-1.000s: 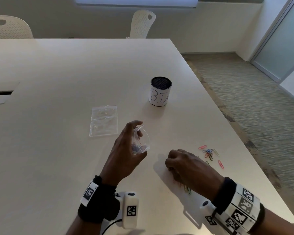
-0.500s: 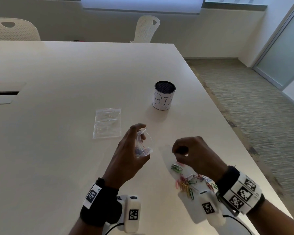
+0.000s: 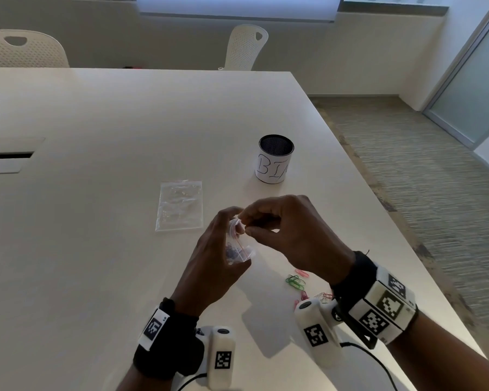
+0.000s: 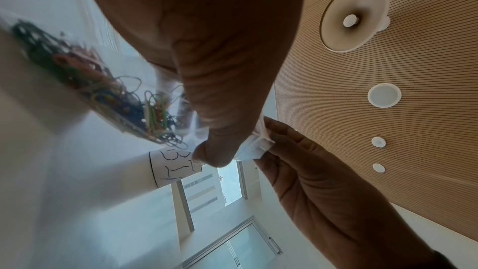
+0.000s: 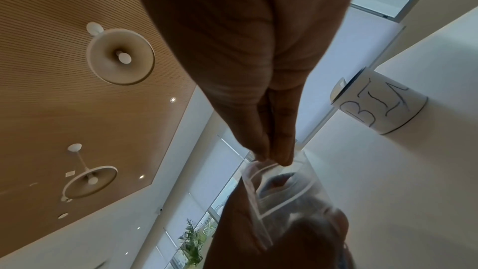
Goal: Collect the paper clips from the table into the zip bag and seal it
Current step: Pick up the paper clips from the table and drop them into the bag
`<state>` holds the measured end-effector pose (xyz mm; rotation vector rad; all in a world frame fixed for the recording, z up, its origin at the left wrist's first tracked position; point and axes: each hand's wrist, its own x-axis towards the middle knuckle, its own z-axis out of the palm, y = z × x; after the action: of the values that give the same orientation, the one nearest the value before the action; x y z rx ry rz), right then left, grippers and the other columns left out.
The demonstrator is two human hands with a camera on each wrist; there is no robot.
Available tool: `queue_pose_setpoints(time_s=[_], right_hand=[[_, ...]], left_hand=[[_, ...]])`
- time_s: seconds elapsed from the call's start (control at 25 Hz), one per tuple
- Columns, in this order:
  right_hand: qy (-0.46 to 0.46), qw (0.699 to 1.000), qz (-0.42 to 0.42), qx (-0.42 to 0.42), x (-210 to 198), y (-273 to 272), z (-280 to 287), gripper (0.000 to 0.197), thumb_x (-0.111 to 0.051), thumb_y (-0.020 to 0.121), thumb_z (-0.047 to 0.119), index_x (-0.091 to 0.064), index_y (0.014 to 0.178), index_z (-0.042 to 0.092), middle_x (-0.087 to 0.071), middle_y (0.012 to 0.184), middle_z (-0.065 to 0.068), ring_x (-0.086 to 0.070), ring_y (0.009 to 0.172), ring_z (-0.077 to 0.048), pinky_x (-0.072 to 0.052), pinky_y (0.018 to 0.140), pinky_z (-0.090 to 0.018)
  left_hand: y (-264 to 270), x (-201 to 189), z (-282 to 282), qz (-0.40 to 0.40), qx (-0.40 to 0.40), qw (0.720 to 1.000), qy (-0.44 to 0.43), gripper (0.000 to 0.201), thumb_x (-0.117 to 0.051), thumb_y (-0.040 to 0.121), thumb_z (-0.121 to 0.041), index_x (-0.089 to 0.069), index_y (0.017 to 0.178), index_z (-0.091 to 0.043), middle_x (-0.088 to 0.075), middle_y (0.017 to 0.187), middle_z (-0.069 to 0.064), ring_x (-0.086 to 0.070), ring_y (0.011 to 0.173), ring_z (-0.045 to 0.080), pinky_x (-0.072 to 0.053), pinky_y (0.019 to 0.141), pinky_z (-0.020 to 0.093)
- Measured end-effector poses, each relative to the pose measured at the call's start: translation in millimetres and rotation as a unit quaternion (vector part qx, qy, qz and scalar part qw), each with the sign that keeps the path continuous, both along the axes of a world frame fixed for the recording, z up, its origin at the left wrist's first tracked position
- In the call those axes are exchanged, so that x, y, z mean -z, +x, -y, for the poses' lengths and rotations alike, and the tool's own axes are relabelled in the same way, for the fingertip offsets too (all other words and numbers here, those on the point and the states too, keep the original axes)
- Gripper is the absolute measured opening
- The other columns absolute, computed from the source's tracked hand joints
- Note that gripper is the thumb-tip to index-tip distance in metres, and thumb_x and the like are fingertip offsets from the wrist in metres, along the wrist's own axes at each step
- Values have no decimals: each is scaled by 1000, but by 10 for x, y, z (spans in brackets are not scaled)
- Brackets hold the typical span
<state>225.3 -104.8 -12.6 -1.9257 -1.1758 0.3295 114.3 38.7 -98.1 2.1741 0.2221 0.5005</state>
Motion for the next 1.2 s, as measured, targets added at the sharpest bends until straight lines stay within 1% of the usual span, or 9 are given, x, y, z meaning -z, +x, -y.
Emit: queue_pose_setpoints(time_s=[0.2,0.28,0.36,0.44,0.56,0.68,0.84,0.92,1.2], right_hand=[[-3,999,30,39,-37,101,187,17,-80,89,11,-81,105,16,-80,94,7,-75,84,2,-60,84,-14],[-83,996,43,2,-12,165,365,26,-80,88,22,-77,114,21,-77,105,10,-73,90,1,-61,85,-20],[-225,971,55,-59,67,178,559,52,-81,83,42,-64,131,32,-65,128,15,-65,103,2,-60,89,-24],[-343,932,80,-80,194,139,757,84,-83,74,56,-45,147,43,-43,147,21,-54,118,2,-54,99,-25],[-406,897,148,-98,383,55,979,114,-85,65,62,-19,157,48,-20,158,20,-36,137,-4,-46,109,-31],[-382,905,156,-104,509,33,1041,98,-83,78,49,-24,156,50,-20,159,18,-33,139,-4,-45,111,-29],[-300,940,145,-68,649,-5,1023,50,-74,91,40,-58,138,41,-48,146,12,-50,127,-5,-50,103,-23],[-282,944,159,-58,705,-41,1007,34,-70,95,35,-66,128,36,-57,137,10,-57,119,-6,-54,97,-25],[-276,942,178,-64,699,-26,853,15,-62,101,18,-71,111,24,-65,113,4,-64,95,-14,-57,80,-32]], left_hand=[[-10,11,-21,1,1,1000,9,76,-84,80,-20,-40,142,-24,-56,114,-9,-59,101,4,-48,81,4],[-15,-3,-16,8,1,1000,-1,74,-83,81,-19,-42,142,-25,-57,111,-9,-59,102,5,-48,79,6],[-19,-18,-9,9,-1,1000,-9,73,-82,81,-18,-43,141,-25,-57,110,-9,-59,102,7,-48,76,7],[-19,-29,-2,6,-2,1000,-11,73,-82,80,-15,-43,141,-24,-56,109,-10,-59,100,6,-48,76,7],[-9,-25,5,3,0,1000,-18,73,-82,79,-11,-44,141,-23,-56,107,-9,-60,88,8,-46,72,5],[-6,-22,9,0,1,1000,-19,74,-82,79,-9,-44,140,-22,-56,106,-8,-61,81,12,-45,70,5],[-8,-28,15,-2,1,1000,-23,74,-82,80,-10,-44,141,-23,-56,107,-8,-61,80,10,-46,70,5],[-6,-24,9,-4,0,1000,-21,73,-82,80,-11,-43,141,-25,-56,107,-9,-61,81,8,-45,70,5],[-16,-31,6,-1,-1,1000,-28,73,-82,80,-11,-44,140,-26,-56,106,-7,-61,81,13,-46,70,6]])
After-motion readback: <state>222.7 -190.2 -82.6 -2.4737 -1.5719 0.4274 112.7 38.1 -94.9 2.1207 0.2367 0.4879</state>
